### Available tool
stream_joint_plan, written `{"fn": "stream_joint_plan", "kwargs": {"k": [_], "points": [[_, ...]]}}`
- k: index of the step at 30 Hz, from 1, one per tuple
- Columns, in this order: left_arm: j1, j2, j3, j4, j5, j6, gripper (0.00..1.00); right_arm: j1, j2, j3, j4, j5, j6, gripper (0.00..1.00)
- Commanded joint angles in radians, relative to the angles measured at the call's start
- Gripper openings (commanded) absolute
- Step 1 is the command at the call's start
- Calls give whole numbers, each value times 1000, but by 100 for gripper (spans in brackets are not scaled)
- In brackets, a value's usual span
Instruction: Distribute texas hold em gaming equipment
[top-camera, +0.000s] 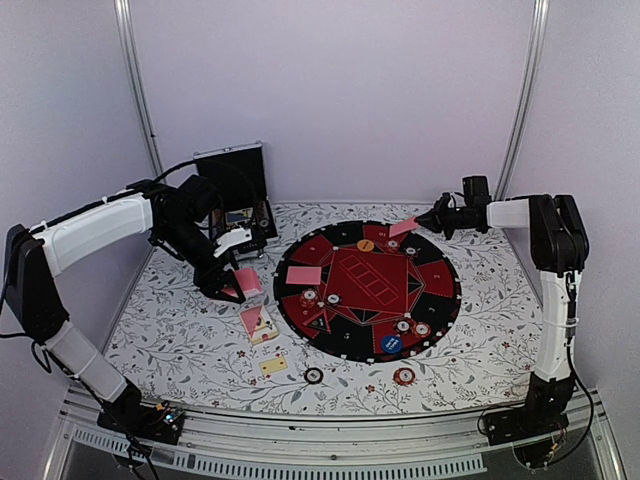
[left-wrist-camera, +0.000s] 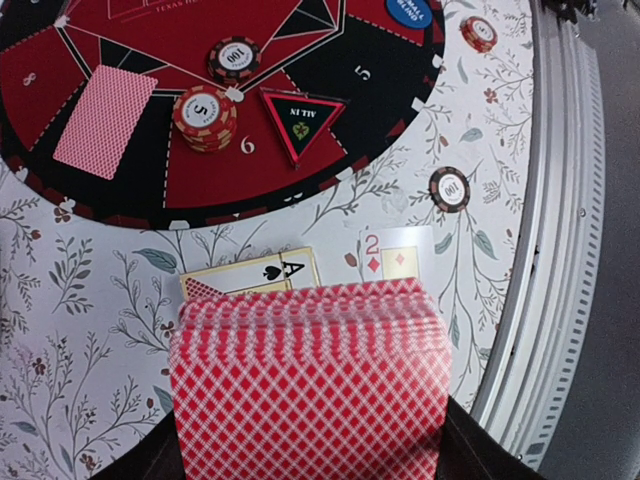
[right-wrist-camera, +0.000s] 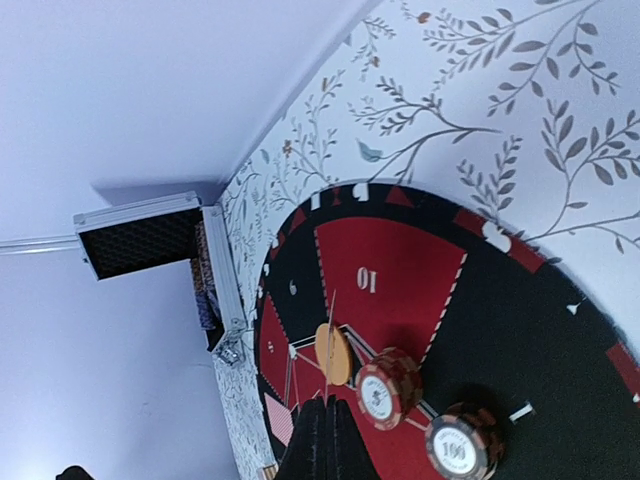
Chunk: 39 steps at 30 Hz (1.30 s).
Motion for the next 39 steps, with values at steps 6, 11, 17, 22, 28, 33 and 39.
{"fn": "stream_joint_plan", "kwargs": {"k": [6,11,17,22,28,33,39], "points": [[-9,7,29,6,30,5,3,23,89,56,-75,162,-47,0],[-9,6,28,4,26,6,4,24,102,60,-67,198,-55,0],[-9,11,31,6,29,2,3,32,124,111,-105,220,-88,1],[-10,8,31,6,30,3,3,46,147,131,-123,206,-105,3],[-9,4,28,5,30,3,3,70,145,129,-155,211,-121,9],[-9,-2,31,6,35,0,3,70,100,140,-208,285,-142,36],[-11,-9,35,7,36,1,4,68,-55,131,-285,396,-198,61]]}}
